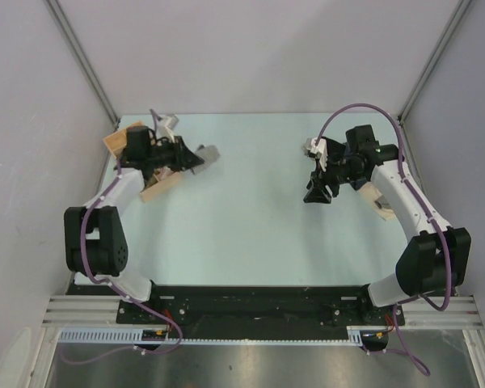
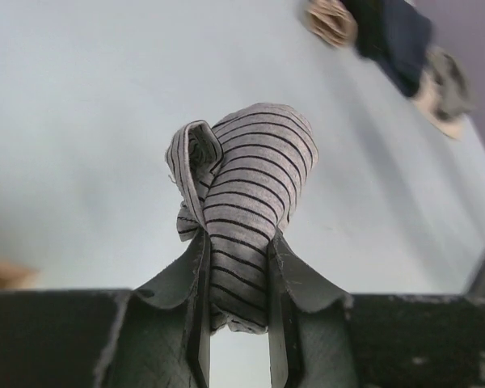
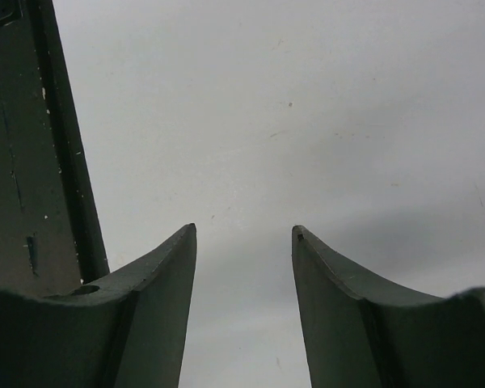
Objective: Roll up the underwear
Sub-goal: Pick up the underwear from the center of the board, then place the underwear in the storage box.
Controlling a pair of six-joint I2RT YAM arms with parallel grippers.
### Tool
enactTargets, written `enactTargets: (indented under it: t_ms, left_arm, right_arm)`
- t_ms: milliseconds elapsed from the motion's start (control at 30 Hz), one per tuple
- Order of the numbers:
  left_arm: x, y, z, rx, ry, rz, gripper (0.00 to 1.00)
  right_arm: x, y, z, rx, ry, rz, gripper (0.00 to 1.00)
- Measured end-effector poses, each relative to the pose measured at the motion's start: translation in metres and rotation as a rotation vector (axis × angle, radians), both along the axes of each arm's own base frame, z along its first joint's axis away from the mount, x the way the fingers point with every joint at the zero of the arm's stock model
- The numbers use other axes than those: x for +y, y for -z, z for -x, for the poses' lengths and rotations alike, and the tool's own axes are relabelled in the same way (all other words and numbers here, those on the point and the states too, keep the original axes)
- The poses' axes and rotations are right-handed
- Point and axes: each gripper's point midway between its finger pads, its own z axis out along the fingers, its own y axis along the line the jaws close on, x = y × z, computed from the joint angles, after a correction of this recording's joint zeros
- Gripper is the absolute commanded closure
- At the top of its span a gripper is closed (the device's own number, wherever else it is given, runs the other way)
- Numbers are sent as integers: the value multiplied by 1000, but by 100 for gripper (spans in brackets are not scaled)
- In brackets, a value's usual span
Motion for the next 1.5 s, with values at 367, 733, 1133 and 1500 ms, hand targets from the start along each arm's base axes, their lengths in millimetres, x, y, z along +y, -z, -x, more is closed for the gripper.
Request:
enactTargets:
  t_ms: [367, 733, 1133, 1500]
  left_arm:
    - [152, 4, -80, 7, -397, -232, 88]
    - [182, 65, -98, 154, -482, -265, 89]
    - [212, 76, -107, 173, -576, -238, 89]
    - [218, 88, -119, 193, -579, -236, 89]
  right_arm:
    - [0, 9, -1, 6, -19, 10, 47]
    - [0, 27, -3, 64, -18, 23, 47]
    - [0, 35, -5, 88, -18, 33, 47]
    - [1, 42, -5, 105, -22, 46, 47]
